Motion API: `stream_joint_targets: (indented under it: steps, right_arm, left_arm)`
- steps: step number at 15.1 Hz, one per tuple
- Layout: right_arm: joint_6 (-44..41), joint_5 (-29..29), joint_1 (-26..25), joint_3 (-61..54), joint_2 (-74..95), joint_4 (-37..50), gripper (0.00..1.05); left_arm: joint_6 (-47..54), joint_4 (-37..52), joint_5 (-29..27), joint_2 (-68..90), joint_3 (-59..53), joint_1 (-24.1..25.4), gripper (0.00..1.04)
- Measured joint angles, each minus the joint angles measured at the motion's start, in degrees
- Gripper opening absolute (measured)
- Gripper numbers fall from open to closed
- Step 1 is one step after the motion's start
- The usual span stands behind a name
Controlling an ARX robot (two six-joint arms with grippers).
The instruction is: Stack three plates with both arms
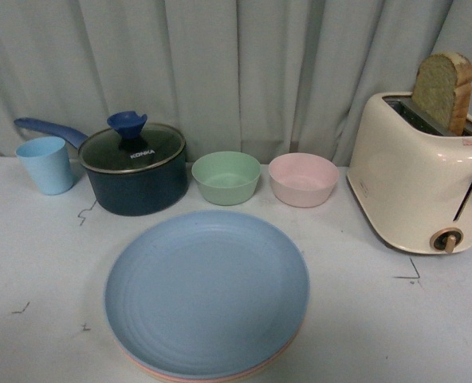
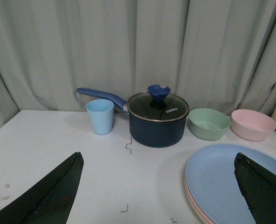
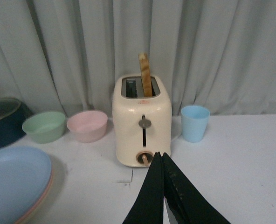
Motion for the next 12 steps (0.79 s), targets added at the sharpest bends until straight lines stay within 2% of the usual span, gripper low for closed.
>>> stream_joint_targets:
  steps: [2,3,4,5,8,12]
  right_arm:
    - [0.0,0.0,0.0,-0.2,0.0,-1.0,0.02]
    - [-0.1,0.0,0.0,-0.2,0.0,-1.0,0.21]
    - [-0.1,0.0,0.0,-0.2,0.0,-1.0,0.45]
    - [-0.1,0.0,0.0,-0.2,0.0,-1.0,0.61]
    - [-0.1,0.0,0.0,-0.2,0.0,-1.0,0.99]
    - [-0.1,0.0,0.0,-0.2,0.0,-1.0,0.98]
  left_arm:
    - [0.0,0.0,0.0,0.0,0.0,0.0,0.98]
    - [0.0,0.0,0.0,0.0,0.0,0.0,0.98]
    - [0.0,0.0,0.0,0.0,0.0,0.0,0.98]
    - [0.0,0.0,0.0,0.0,0.0,0.0,0.98]
    - [0.0,0.0,0.0,0.0,0.0,0.0,0.98]
    - [0.0,0.0,0.0,0.0,0.0,0.0,0.98]
